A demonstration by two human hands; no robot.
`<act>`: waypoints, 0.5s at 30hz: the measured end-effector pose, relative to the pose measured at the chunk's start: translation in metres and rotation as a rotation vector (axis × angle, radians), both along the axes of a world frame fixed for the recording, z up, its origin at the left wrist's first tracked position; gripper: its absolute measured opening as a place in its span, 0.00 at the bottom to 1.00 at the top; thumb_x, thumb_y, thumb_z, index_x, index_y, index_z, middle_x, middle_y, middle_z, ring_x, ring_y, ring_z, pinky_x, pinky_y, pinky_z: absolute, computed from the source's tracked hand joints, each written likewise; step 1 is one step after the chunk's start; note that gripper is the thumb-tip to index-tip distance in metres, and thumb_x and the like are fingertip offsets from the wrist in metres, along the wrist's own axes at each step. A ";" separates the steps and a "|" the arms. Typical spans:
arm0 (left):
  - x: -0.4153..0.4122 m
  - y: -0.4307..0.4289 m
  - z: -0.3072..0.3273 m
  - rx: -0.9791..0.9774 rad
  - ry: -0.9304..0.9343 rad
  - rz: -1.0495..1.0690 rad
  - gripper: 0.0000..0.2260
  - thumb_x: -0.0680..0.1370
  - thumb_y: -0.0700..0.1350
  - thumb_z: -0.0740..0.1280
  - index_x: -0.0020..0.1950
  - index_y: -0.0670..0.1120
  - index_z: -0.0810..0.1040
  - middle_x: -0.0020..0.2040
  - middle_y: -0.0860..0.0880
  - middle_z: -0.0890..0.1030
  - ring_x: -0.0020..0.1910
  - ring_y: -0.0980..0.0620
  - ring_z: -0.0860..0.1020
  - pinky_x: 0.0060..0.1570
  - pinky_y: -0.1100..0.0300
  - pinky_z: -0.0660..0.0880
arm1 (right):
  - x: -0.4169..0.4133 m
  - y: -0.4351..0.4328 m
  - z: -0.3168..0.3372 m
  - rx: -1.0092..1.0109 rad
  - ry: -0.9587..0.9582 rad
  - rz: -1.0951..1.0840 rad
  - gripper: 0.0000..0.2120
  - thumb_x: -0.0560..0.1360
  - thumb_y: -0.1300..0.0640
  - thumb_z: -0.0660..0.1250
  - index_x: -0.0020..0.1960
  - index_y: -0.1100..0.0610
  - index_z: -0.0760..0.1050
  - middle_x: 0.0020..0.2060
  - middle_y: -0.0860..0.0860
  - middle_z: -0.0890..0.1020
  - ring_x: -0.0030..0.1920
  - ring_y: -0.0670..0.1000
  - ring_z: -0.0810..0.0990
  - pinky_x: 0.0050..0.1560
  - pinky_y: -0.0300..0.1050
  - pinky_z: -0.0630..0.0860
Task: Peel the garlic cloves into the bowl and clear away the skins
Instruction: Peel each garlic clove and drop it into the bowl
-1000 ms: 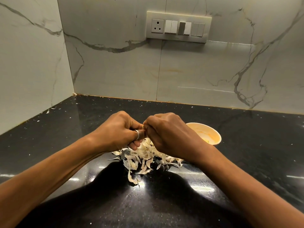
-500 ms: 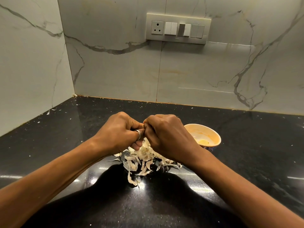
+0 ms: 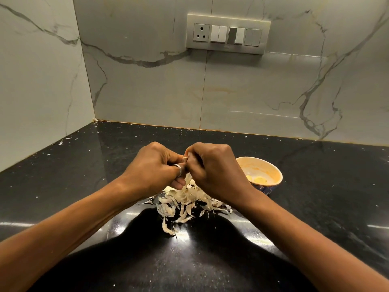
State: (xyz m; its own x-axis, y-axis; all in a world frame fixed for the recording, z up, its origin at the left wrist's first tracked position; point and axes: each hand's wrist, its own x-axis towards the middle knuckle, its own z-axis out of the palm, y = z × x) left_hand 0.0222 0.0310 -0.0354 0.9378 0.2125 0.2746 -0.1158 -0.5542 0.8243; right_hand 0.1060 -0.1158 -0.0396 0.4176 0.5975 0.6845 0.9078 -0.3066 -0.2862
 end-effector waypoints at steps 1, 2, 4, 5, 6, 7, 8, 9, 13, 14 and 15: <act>0.000 0.000 0.000 -0.020 -0.002 -0.005 0.08 0.79 0.33 0.67 0.50 0.40 0.87 0.33 0.46 0.84 0.34 0.51 0.85 0.37 0.61 0.82 | 0.001 -0.001 0.002 0.012 0.061 0.015 0.08 0.80 0.59 0.65 0.48 0.58 0.83 0.35 0.50 0.83 0.33 0.47 0.79 0.35 0.48 0.77; 0.000 0.001 0.002 -0.033 -0.007 -0.009 0.07 0.79 0.35 0.68 0.50 0.41 0.87 0.34 0.46 0.85 0.34 0.50 0.85 0.37 0.60 0.82 | 0.002 -0.002 0.004 0.028 0.127 0.029 0.08 0.80 0.60 0.66 0.48 0.58 0.83 0.35 0.50 0.84 0.34 0.47 0.80 0.37 0.49 0.79; 0.000 0.002 0.004 -0.070 -0.017 -0.011 0.06 0.79 0.37 0.69 0.50 0.43 0.86 0.36 0.45 0.86 0.36 0.49 0.85 0.38 0.60 0.82 | 0.004 -0.005 0.010 0.034 0.245 0.051 0.07 0.80 0.62 0.67 0.49 0.57 0.83 0.36 0.49 0.85 0.35 0.47 0.83 0.40 0.51 0.82; -0.001 0.002 0.005 -0.089 -0.020 -0.010 0.06 0.78 0.37 0.70 0.51 0.44 0.86 0.37 0.45 0.86 0.36 0.49 0.85 0.37 0.60 0.83 | 0.005 -0.006 0.012 0.035 0.298 0.065 0.07 0.80 0.62 0.67 0.49 0.57 0.84 0.36 0.49 0.85 0.35 0.47 0.84 0.40 0.51 0.83; -0.001 0.002 0.006 -0.101 -0.022 -0.010 0.06 0.78 0.37 0.70 0.51 0.45 0.86 0.38 0.44 0.86 0.36 0.49 0.85 0.37 0.60 0.83 | 0.006 -0.007 0.015 0.039 0.348 0.083 0.07 0.80 0.63 0.67 0.48 0.57 0.84 0.36 0.49 0.85 0.36 0.47 0.85 0.42 0.52 0.84; -0.001 0.001 0.006 -0.111 -0.023 -0.006 0.06 0.78 0.38 0.70 0.51 0.45 0.86 0.38 0.44 0.86 0.36 0.49 0.85 0.37 0.60 0.83 | 0.007 -0.008 0.016 0.044 0.389 0.098 0.07 0.80 0.63 0.67 0.48 0.57 0.84 0.36 0.50 0.86 0.36 0.47 0.86 0.43 0.52 0.85; -0.001 0.001 0.007 -0.120 -0.024 0.000 0.06 0.78 0.38 0.71 0.51 0.45 0.86 0.38 0.44 0.86 0.36 0.49 0.85 0.37 0.60 0.83 | 0.008 -0.008 0.017 0.045 0.418 0.111 0.07 0.80 0.64 0.67 0.48 0.57 0.84 0.36 0.51 0.86 0.37 0.47 0.86 0.44 0.53 0.85; -0.001 0.002 0.007 -0.125 -0.026 0.007 0.06 0.77 0.38 0.71 0.51 0.45 0.86 0.37 0.44 0.86 0.36 0.49 0.85 0.37 0.59 0.83 | 0.008 -0.008 0.018 0.042 0.438 0.121 0.07 0.80 0.64 0.67 0.48 0.57 0.84 0.37 0.52 0.86 0.38 0.48 0.86 0.45 0.53 0.85; 0.000 0.003 0.008 -0.128 -0.023 0.027 0.06 0.77 0.36 0.72 0.52 0.43 0.85 0.38 0.44 0.86 0.36 0.48 0.86 0.38 0.59 0.83 | 0.009 -0.010 0.019 0.034 0.447 0.142 0.06 0.79 0.65 0.68 0.48 0.57 0.83 0.38 0.52 0.87 0.39 0.48 0.87 0.46 0.52 0.85; 0.000 0.004 0.008 -0.128 -0.023 0.035 0.06 0.76 0.36 0.73 0.52 0.43 0.85 0.39 0.44 0.86 0.36 0.48 0.86 0.38 0.59 0.83 | 0.009 -0.010 0.019 0.028 0.433 0.142 0.06 0.79 0.65 0.68 0.48 0.57 0.83 0.38 0.51 0.87 0.39 0.47 0.86 0.46 0.50 0.85; 0.000 0.004 0.008 -0.124 -0.024 0.042 0.06 0.76 0.36 0.73 0.51 0.43 0.85 0.39 0.44 0.86 0.37 0.47 0.86 0.38 0.58 0.83 | 0.009 -0.011 0.020 0.024 0.418 0.142 0.06 0.79 0.64 0.68 0.49 0.57 0.83 0.38 0.51 0.86 0.38 0.47 0.86 0.45 0.49 0.85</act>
State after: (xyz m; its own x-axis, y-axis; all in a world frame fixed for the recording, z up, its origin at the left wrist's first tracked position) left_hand 0.0218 0.0352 -0.0273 0.9208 0.2855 0.2659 -0.1147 -0.4534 0.8839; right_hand 0.1154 -0.1265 -0.0200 0.5764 0.6552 0.4884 0.7450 -0.1758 -0.6435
